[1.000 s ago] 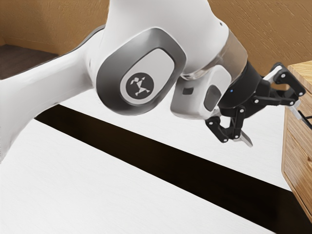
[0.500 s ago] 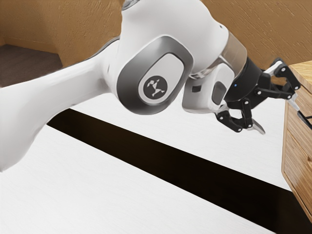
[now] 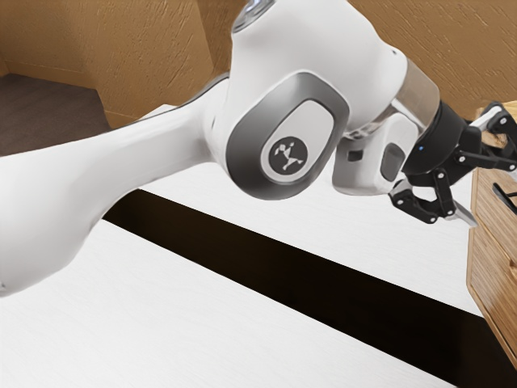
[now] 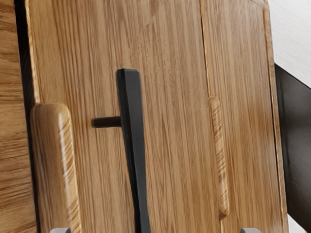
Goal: Pull the drawer handle with one arm to open the drawer
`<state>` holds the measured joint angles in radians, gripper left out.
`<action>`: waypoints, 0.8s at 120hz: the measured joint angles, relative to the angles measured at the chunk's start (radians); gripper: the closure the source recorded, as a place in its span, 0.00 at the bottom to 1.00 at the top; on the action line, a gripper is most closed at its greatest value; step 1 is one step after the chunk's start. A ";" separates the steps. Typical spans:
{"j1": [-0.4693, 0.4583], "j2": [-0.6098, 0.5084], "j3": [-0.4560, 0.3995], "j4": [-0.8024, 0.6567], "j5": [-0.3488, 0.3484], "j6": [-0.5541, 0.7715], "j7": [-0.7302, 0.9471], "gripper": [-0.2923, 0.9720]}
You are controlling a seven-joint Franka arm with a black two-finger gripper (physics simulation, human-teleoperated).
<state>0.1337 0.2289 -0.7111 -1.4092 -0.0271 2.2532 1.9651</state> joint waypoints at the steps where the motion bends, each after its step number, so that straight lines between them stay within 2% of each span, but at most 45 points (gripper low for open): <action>1: 0.000 0.000 -0.001 0.000 0.001 0.000 0.000 0.43; 49: 0.003 0.064 0.003 -0.001 0.021 0.005 0.002 0.41; 76: -0.002 0.081 0.006 -0.004 0.028 0.008 0.004 0.21; 96: -0.003 0.082 0.007 -0.006 0.029 0.008 0.002 0.17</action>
<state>0.1307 0.3112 -0.7043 -1.4153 0.0021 2.2613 1.9672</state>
